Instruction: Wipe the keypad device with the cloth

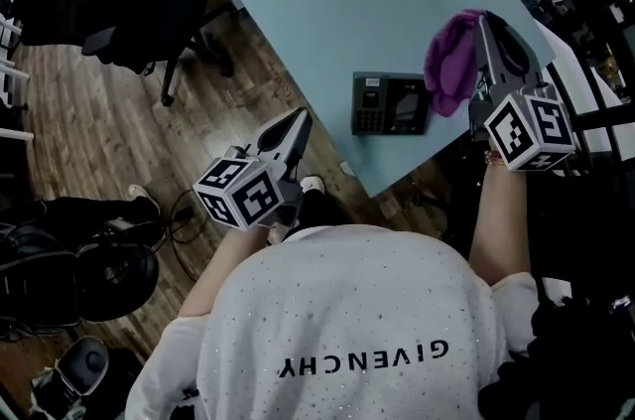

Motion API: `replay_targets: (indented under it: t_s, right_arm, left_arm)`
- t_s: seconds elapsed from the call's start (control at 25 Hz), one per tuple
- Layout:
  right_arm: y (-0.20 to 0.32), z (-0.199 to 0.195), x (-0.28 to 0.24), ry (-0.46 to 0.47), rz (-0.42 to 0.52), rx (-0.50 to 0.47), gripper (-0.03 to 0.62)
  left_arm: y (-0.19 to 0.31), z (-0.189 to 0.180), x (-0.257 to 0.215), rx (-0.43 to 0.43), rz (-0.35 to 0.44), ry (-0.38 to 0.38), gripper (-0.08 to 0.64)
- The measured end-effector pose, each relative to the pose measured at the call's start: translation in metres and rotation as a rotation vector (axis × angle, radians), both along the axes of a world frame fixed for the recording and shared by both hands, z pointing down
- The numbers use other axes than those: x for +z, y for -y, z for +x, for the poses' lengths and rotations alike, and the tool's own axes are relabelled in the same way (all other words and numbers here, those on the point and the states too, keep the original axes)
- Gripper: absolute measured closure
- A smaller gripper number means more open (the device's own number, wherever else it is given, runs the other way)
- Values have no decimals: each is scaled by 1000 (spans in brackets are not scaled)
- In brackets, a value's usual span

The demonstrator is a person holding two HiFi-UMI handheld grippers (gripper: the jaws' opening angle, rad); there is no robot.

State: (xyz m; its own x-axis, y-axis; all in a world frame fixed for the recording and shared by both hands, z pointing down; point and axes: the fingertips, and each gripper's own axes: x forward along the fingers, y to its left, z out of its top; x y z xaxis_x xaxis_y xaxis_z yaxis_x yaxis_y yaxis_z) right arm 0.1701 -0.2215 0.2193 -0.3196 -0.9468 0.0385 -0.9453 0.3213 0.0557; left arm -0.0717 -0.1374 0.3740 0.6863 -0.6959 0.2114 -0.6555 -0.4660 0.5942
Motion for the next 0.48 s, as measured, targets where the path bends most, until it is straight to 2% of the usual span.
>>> replay_targets:
  t_s: [0.12,0.28,0.36,0.48]
  right_arm:
    - [36,-48,-5,-77,-26,-64,561]
    - [54,-109,28,-223,-152,-149,561]
    - [56,-125,55,-273,-223,-164,561]
    - [49,-133,96,-290,-348,-158,561]
  left_arm:
    - [38,-23,-5,26,-8,-2,560]
    - [77,-46,-4,57,-16,-12,559]
    - [91,-52,-5,72,-17,-23,559]
    - [101,-52,-7,105,-15,-35,559]
